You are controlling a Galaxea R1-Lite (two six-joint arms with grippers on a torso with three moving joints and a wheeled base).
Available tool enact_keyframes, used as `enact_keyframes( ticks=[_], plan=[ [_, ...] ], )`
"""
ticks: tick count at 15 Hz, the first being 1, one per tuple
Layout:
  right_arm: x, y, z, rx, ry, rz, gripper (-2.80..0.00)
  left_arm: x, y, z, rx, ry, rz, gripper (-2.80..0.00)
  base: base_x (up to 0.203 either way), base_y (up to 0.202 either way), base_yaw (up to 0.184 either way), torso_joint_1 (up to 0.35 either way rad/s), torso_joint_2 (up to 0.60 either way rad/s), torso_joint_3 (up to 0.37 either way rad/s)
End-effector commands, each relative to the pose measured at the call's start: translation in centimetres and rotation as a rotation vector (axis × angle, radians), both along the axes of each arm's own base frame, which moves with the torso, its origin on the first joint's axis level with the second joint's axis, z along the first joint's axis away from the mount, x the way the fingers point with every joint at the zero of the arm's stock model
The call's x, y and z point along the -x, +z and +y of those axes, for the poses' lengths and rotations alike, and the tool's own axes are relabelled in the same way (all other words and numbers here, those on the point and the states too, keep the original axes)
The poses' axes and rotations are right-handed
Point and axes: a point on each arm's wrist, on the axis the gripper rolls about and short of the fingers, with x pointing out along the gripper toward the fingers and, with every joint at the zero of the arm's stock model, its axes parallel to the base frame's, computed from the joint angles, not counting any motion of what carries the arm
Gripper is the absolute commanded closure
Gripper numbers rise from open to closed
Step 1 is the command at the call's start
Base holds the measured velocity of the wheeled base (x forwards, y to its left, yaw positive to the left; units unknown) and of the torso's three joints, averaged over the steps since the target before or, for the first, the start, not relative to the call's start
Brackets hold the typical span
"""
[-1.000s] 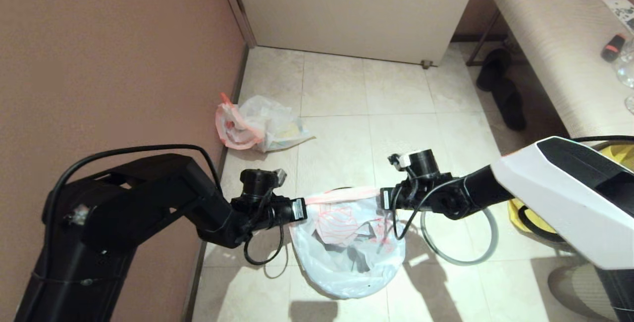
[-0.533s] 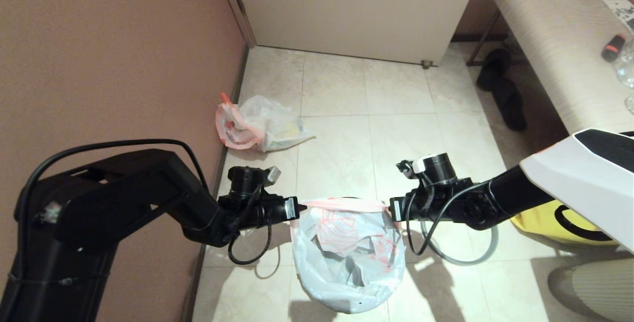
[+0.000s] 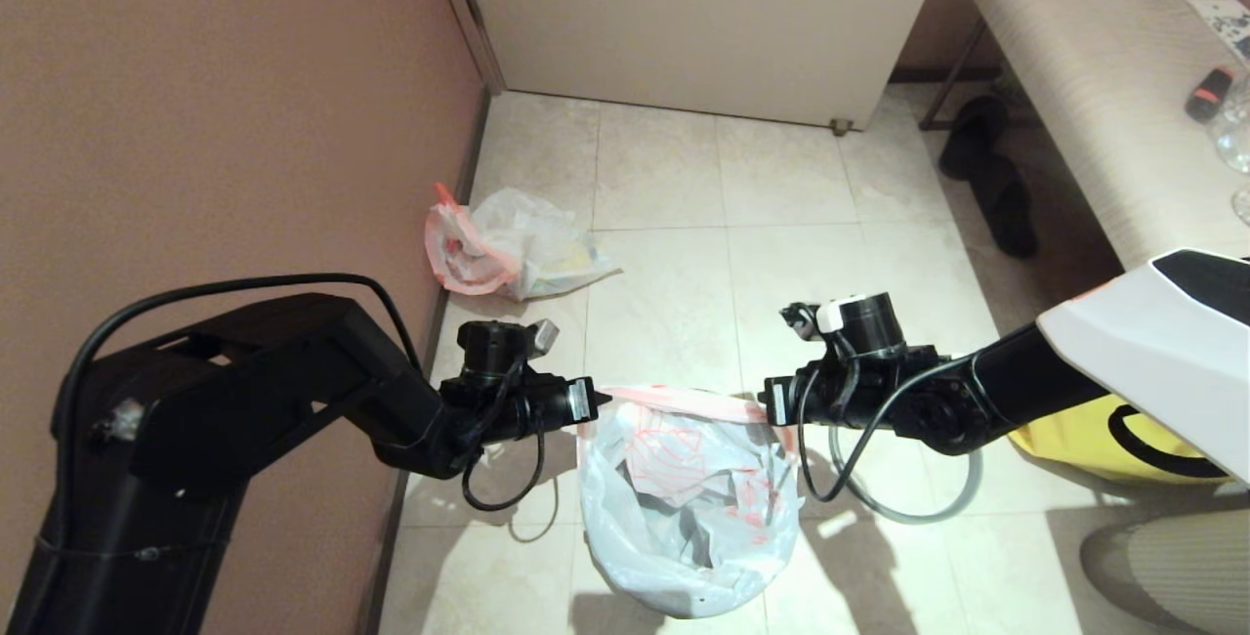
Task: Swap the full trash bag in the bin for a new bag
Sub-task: Put the new garbage bag on the trash can
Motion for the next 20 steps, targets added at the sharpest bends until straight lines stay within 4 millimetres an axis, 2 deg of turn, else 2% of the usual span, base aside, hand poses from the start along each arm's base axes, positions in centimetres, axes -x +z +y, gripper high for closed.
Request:
enact_keyframes(
  ticks=[1, 4, 6, 10, 11, 12, 14, 20],
  plan=[
    [1.8, 0.5, 1.1, -0.004, 0.055, 0.012, 0.0, -0.1, -0.1, 0.0, 0.005, -0.001, -0.001, 0.0, 0.0, 0.0, 0.0, 0.0, 0.0, 0.0],
    [3.3, 0.3, 3.4, -0.01, 0.138, 0.026, 0.0, -0.1, 0.0, 0.0, 0.007, 0.001, -0.005, 0.0, 0.0, 0.0, 0.0, 0.0, 0.0, 0.0],
    [3.8, -0.9, 4.4, -0.007, 0.195, 0.052, 0.0, 0.0, 0.1, 0.1, 0.014, 0.002, -0.018, 0.0, 0.0, 0.0, 0.0, 0.0, 0.0, 0.0],
    [2.3, -2.3, 4.5, -0.034, 0.237, 0.019, 0.0, -0.1, 0.0, 0.1, 0.017, 0.003, -0.029, 0.0, 0.0, 0.0, 0.0, 0.0, 0.0, 0.0],
    [2.5, -2.4, 4.8, -0.037, 0.249, 0.022, 0.0, -0.1, 0.0, 0.1, 0.018, 0.004, -0.029, 0.0, 0.0, 0.0, 0.0, 0.0, 0.0, 0.0],
    [2.9, -2.5, 5.6, -0.036, 0.272, 0.02, 0.0, -0.1, 0.1, 0.2, 0.018, 0.005, -0.03, 0.0, 0.0, 0.0, 0.0, 0.0, 0.0, 0.0],
    [2.1, -3.1, 6.6, -0.038, 0.277, 0.009, 0.0, -0.1, 0.1, 0.2, 0.019, 0.006, -0.029, 0.0, 0.0, 0.0, 0.0, 0.0, 0.0, 0.0],
    [0.1, -3.4, 7.3, -0.024, 0.217, -0.042, 0.0, -0.1, 0.1, 0.3, 0.019, 0.007, -0.034, 0.0, 0.0, 0.0, 0.0, 0.0, 0.0, 0.0]
  ],
)
